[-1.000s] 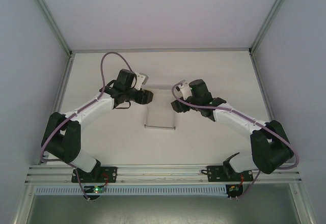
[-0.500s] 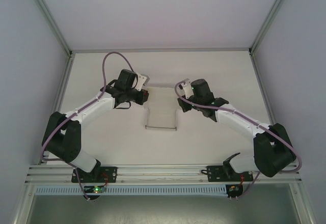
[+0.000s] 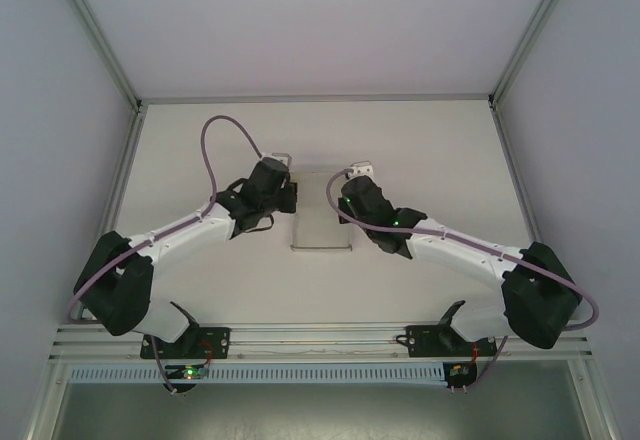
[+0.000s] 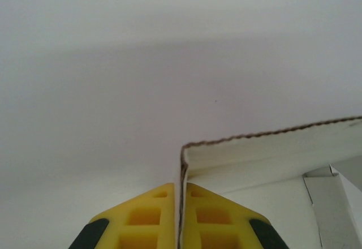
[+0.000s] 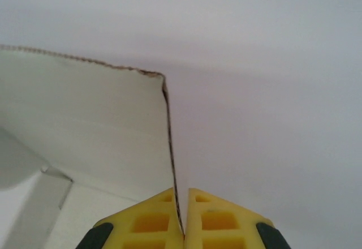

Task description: Assemble paper box

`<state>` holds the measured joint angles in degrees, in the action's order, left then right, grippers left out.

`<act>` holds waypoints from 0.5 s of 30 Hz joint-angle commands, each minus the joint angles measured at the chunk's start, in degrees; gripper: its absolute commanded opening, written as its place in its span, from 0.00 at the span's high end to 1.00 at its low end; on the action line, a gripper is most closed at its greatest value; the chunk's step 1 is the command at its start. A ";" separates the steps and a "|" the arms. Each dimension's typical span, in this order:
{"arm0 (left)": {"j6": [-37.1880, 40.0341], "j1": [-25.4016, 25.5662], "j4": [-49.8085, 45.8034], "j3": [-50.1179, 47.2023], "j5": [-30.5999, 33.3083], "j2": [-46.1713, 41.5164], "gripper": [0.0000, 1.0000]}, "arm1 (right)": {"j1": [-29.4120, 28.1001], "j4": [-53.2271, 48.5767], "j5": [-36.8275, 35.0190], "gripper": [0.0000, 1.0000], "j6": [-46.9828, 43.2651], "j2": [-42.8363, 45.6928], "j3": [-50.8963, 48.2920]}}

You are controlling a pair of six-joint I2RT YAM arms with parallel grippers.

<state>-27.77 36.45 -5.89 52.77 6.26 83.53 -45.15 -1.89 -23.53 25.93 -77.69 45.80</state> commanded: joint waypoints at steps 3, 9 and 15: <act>-5.21 3.51 16.09 -5.69 3.22 -1.00 1.00 | -0.94 20.76 0.58 1.00 5.86 -1.89 -5.44; -5.19 4.05 29.99 -13.20 0.91 -1.26 1.00 | -2.03 30.32 0.89 1.00 7.62 -2.31 -12.36; -3.92 6.07 33.14 -16.87 1.46 -2.27 1.00 | -5.67 35.29 -2.39 1.00 6.98 -1.67 -17.68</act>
<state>-30.87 39.64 20.69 37.67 11.16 81.93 -47.97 27.11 -29.17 31.57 -79.29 29.91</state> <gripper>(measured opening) 0.055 0.047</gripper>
